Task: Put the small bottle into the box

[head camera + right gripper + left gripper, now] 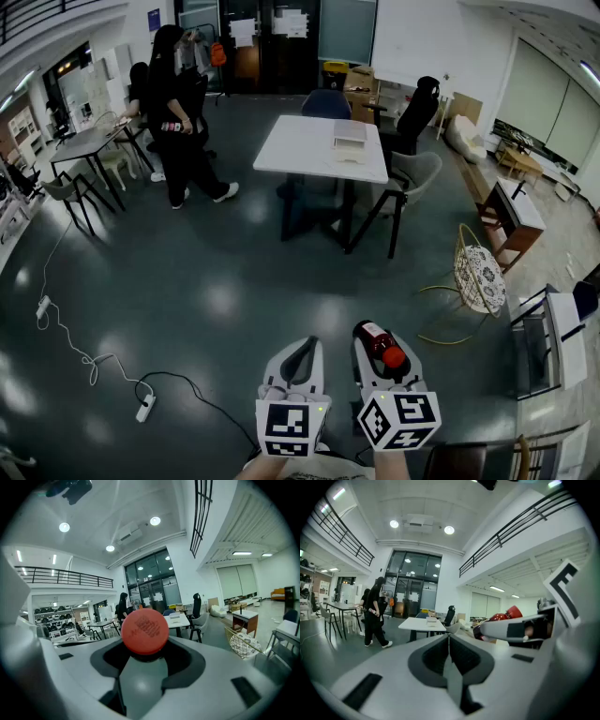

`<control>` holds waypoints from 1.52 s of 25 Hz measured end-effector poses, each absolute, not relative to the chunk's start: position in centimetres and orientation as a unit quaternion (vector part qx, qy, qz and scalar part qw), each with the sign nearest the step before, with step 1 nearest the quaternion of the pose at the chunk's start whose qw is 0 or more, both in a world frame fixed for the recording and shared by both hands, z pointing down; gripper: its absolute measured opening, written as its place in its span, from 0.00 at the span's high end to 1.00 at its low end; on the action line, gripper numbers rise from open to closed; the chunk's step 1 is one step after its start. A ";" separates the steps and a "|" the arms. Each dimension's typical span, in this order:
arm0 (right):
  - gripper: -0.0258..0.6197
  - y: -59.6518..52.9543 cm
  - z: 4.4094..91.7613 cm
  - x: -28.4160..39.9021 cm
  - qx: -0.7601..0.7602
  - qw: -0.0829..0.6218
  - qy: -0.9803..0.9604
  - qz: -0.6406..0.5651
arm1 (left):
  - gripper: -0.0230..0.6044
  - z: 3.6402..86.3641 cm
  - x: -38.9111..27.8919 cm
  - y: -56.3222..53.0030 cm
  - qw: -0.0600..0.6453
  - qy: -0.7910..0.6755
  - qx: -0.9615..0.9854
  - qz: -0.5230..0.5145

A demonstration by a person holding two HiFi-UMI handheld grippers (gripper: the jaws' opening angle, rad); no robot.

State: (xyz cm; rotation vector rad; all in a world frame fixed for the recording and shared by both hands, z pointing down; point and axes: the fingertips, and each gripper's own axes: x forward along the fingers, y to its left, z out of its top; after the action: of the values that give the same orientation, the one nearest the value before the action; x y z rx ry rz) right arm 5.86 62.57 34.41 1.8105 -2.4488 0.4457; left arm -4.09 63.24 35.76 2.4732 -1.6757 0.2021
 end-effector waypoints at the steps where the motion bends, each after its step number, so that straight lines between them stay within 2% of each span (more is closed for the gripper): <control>1: 0.61 62.4 34.5 5.9 0.588 0.032 -0.795 0.146 | 0.93 35.8 -4.1 63.0 0.074 -0.559 0.823 0.068; 15: 0.61 58.4 35.0 5.8 0.589 0.029 -0.792 0.158 | 0.93 35.9 -4.4 58.9 0.077 -0.555 0.825 0.068; 27: 0.61 52.5 35.0 3.1 0.594 0.021 -0.788 0.161 | 0.93 35.6 -6.6 52.8 0.067 -0.544 0.834 0.067; 38: 0.61 48.8 35.9 2.5 0.598 0.034 -0.781 0.178 | 0.93 36.8 -7.6 48.9 0.095 -0.541 0.833 0.073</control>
State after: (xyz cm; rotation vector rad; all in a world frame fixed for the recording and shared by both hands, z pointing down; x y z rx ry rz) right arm 2.48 48.79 35.94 1.8390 -2.4003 0.5470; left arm -7.58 48.86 36.85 2.4686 -1.6029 0.2159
